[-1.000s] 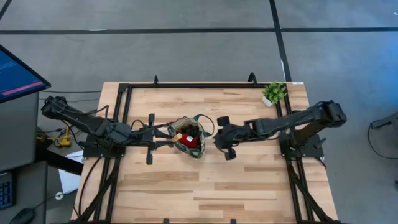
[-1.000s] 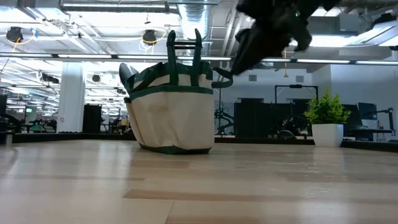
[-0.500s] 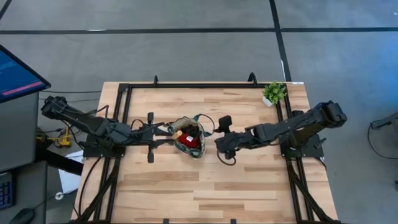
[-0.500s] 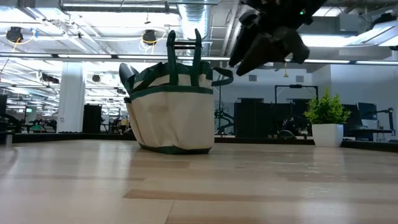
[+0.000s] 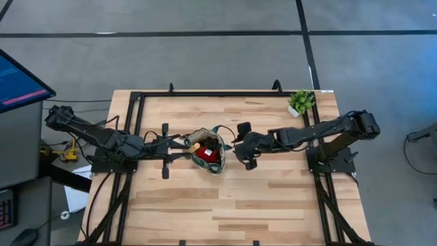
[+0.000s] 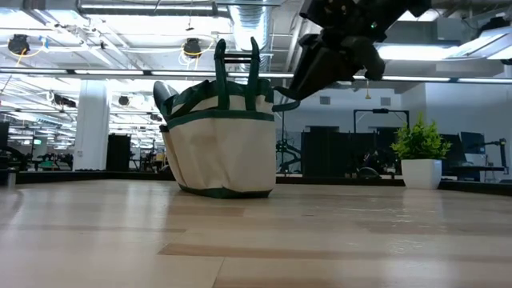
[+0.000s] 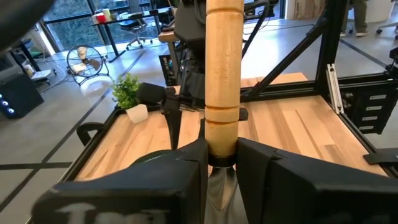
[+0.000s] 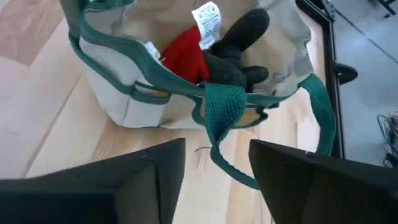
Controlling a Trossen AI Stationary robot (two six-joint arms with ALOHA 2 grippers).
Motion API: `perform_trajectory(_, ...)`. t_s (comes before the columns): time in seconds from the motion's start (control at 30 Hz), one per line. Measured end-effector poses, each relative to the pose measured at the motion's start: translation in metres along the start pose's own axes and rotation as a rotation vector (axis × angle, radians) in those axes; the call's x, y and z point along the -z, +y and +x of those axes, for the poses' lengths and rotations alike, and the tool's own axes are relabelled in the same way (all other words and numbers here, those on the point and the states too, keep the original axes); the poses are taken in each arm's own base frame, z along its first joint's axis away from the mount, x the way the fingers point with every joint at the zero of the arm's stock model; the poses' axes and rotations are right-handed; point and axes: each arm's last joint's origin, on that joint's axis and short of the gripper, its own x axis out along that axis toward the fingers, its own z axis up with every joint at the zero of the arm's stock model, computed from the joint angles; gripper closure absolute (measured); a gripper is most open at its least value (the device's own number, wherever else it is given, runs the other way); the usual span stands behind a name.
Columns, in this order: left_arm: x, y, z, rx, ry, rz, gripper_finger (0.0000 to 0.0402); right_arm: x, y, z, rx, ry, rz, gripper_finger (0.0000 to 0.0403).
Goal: Pick & Place Garden tools in Gardening bag
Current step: Put the brown trowel into the brown gardening bag
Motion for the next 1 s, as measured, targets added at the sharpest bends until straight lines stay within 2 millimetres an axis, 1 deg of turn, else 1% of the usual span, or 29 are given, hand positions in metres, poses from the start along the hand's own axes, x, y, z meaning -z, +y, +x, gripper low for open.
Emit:
perform_trajectory(0.13, 0.0, 0.0, 0.0, 0.0, 0.0, 0.0, 0.0362, 0.0, 0.0, 0.0, -0.005, -0.001, -0.005, 0.0254)
perform_trajectory(0.23, 0.0, 0.0, 0.0, 0.0, 0.0, 0.0, 0.0363, 0.0, 0.002, 0.002, -0.043, -0.012, -0.004, 0.0285)
perform_trajectory(0.33, 0.0, 0.0, 0.0, 0.0, 0.0, 0.0, 0.0361, 0.002, 0.005, 0.008, -0.063, 0.002, 0.0, 0.0316)
perform_trajectory(0.43, 0.0, 0.0, 0.0, 0.0, 0.0, 0.0, 0.0362, 0.004, 0.008, 0.021, -0.066, 0.026, -0.006, 0.0337)
perform_trajectory(0.57, 0.002, 0.0, 0.0, 0.0, 0.005, 0.0, 0.0362, 0.014, 0.009, 0.041, -0.067, 0.093, -0.01, 0.0346)
perform_trajectory(0.67, 0.005, -0.001, 0.001, 0.0, 0.014, 0.004, 0.0361, 0.02, 0.009, 0.049, -0.071, 0.13, -0.009, 0.0356)
perform_trajectory(0.8, 0.012, 0.0, 0.003, -0.007, 0.034, -0.002, 0.0363, 0.019, 0.01, 0.049, -0.074, 0.132, -0.001, 0.0394)
perform_trajectory(1.0, 0.016, 0.004, 0.006, -0.033, 0.044, -0.014, 0.0363, 0.013, 0.01, 0.028, -0.064, 0.112, 0.053, 0.04)
